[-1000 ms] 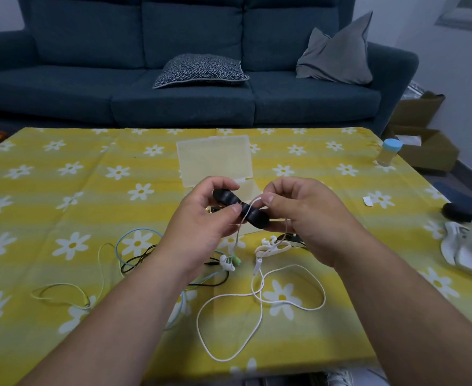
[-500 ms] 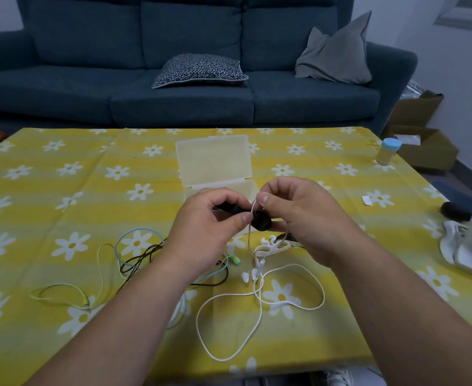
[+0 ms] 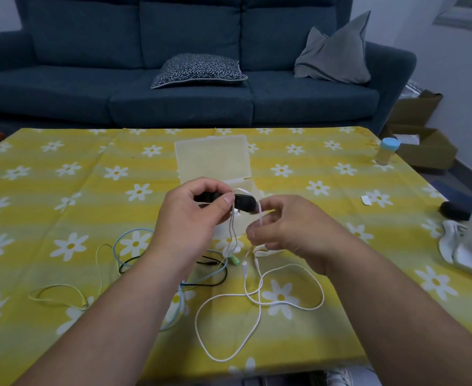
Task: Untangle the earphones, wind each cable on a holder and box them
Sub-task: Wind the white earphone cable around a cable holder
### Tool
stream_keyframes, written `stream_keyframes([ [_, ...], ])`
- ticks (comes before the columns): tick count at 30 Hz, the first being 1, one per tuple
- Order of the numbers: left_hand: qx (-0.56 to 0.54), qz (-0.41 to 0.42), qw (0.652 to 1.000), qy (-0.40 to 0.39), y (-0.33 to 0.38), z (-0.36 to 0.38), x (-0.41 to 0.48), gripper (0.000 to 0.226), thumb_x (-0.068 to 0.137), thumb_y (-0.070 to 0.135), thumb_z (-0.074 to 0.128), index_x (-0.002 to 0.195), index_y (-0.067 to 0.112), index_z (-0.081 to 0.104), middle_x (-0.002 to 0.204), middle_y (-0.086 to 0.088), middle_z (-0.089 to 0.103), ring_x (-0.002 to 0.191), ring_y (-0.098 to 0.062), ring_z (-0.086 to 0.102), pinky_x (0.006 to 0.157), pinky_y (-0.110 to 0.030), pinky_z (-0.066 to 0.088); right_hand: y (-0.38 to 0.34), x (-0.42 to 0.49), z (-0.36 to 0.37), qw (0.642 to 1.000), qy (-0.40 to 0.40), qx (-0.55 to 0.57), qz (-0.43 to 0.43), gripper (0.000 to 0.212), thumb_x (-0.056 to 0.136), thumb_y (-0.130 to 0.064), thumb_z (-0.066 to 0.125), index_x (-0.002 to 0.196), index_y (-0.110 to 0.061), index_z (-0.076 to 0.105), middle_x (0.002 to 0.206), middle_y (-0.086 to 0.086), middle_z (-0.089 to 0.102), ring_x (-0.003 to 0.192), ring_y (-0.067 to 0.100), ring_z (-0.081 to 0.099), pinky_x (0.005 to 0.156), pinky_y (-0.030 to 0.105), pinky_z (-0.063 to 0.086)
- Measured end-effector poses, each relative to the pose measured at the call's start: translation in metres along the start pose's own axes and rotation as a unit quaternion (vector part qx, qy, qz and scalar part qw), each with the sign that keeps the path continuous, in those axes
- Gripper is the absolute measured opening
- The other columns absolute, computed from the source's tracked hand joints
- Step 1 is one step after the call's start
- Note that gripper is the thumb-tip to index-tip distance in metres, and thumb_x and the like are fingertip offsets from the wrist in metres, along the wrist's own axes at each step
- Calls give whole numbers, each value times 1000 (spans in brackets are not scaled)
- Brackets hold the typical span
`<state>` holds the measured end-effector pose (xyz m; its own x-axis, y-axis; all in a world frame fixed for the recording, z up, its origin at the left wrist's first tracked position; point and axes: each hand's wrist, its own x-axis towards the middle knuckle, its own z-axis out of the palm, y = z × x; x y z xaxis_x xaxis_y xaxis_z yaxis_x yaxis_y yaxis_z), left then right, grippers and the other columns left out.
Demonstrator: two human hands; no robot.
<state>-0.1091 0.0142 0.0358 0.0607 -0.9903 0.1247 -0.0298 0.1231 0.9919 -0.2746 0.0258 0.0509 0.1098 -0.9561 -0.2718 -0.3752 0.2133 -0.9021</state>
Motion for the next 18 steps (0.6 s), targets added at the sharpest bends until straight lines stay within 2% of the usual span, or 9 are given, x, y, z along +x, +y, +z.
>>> stream_keyframes([
  [3,7,9,1000,-1,2,2,-2,11,87,3,69,81,12,72,73,1,67,70,-18,67,84,-49,58,2,1,12,1000,-2,-29,-13,26,74,-16,83,95,-15,69,81,5,72,70,14,63,73,33,49],
  [6,32,33,999,-4,3,3,-3,9,86,5,70,81,12,72,72,-1,67,68,-16,65,81,-49,59,7,4,26,999,21,-27,-26,19,74,-28,82,83,-14,71,70,0,67,66,15,63,67,32,48],
  [9,57,53,997,3,3,3,-3,9,84,11,72,79,19,73,77,-2,69,73,-20,66,80,-49,58,10,7,35,998,41,6,-36,20,83,-20,75,69,-7,70,59,2,64,57,15,59,63,32,47],
  [11,91,62,994,13,0,0,-1,5,81,20,73,79,25,73,84,-5,70,79,-24,67,81,-48,57,8,6,34,998,31,26,-40,21,87,-15,71,74,2,71,61,6,66,57,16,59,61,30,45],
  [15,149,46,988,24,-7,-8,7,7,81,37,64,84,35,71,98,-6,69,89,-21,68,85,-46,56,2,2,24,997,-15,54,-52,19,88,-12,72,83,6,73,67,10,68,62,18,62,64,30,47],
  [18,178,25,984,-4,-11,-11,9,13,82,36,58,84,38,70,102,-4,67,89,-18,69,86,-45,57,-1,1,17,995,-15,81,-62,15,88,-11,71,86,2,76,68,10,65,63,17,60,64,29,46],
])
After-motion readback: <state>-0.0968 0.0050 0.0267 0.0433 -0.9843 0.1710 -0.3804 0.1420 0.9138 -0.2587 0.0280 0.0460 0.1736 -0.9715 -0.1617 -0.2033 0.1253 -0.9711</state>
